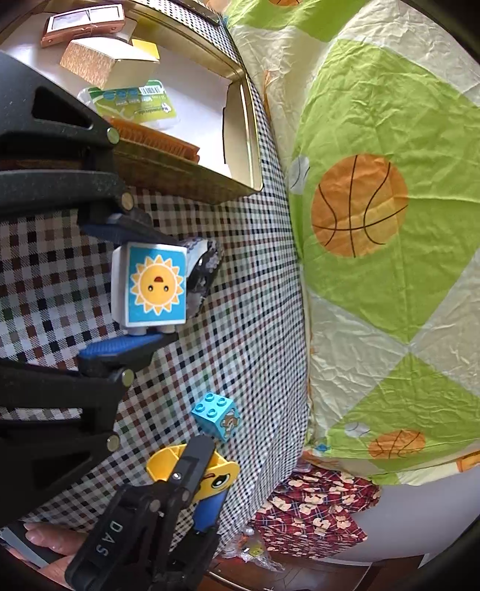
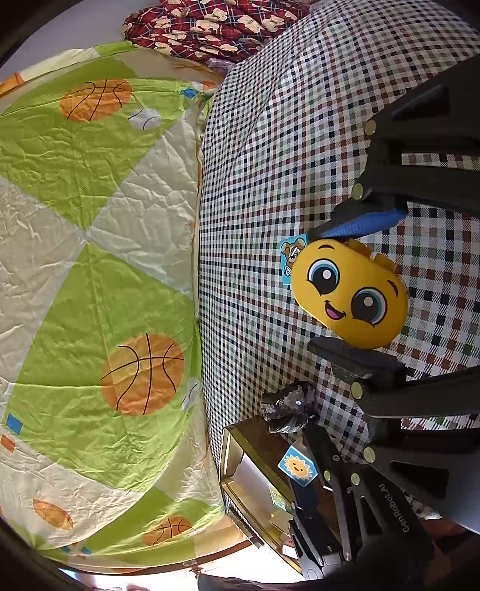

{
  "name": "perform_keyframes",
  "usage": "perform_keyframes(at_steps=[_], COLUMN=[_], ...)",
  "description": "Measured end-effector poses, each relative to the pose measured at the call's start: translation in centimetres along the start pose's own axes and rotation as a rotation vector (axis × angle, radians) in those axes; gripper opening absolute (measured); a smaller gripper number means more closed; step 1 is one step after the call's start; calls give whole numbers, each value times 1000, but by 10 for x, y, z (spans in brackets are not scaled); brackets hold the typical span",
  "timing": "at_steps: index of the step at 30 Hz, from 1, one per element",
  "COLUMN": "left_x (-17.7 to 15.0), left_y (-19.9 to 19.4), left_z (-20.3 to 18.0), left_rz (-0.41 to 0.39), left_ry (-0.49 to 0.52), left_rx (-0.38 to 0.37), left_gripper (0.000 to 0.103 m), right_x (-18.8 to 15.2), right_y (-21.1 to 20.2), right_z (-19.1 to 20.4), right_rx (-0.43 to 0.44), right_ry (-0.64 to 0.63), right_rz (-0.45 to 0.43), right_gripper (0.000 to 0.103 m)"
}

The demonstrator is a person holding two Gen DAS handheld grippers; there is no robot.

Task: Organize rigid objects
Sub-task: 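Lift the sun-print cube and yellow face toy toward the gold tin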

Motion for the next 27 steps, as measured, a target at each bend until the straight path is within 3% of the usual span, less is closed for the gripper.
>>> perform_keyframes(at_steps=[11, 27], left_x=[2, 3], left_y=[-23, -45], left_z=[10, 17], left_rz=[-124, -238], left_ry=[-52, -90], left_rx=[40, 84], left_gripper=[42, 42], right_x=[1, 2], right_y=[-8, -23], right_z=[9, 13], right_rx=[4, 18], right_ry=[-37, -54], right_rz=[-47, -129], right_gripper=[54, 54])
Point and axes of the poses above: each gripper's, at about its wrist camera, not at the fingertips, and y roughly the way its jaws point, z to its left, x to its top, the point moved 4 cm from there along y, roughly the way its jaws point, and after that the axes turned 15 degrees about x, right-handed, at the moved point
